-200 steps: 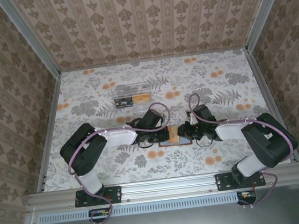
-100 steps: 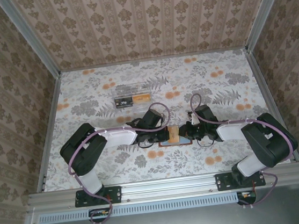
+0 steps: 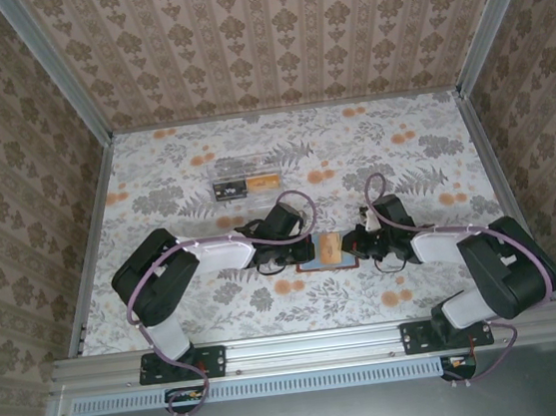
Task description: Take the credit cards out of the card holder
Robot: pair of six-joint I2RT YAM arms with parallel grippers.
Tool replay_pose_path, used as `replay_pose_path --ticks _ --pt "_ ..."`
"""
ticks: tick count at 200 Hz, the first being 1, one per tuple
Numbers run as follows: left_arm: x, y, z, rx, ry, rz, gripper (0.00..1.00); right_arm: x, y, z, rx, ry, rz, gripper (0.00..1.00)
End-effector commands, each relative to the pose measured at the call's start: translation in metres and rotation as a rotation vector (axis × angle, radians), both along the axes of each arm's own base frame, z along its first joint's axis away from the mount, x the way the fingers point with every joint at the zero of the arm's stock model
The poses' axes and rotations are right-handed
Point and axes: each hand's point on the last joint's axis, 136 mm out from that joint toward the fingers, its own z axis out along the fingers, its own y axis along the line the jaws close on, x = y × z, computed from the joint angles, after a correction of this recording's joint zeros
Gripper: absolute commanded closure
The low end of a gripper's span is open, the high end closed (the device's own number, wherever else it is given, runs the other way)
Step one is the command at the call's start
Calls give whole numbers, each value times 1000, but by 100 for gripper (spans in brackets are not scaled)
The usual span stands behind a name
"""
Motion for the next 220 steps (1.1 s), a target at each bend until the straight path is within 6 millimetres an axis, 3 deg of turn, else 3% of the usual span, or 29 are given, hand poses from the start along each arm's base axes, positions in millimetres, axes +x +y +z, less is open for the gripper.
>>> replay_pose_path --ticks 1,33,88,152,220 --pt "-6 27 -20 119 41 29 100 -16 -19 -18 -84 71 -25 100" --pt "-5 25 -16 110 37 26 100 -17 -21 -19 -81 73 -26 100" --pt "-7 -8 26 68 -78 -79 100 -14 -14 -16 -47 64 -5 100" --pt "-2 -16 4 105 -41 -91 100 -14 -12 -14 -38 61 0 97" --pt "-8 -13 -12 117 -3 -87 100 -13 -7 -14 -18 54 9 80"
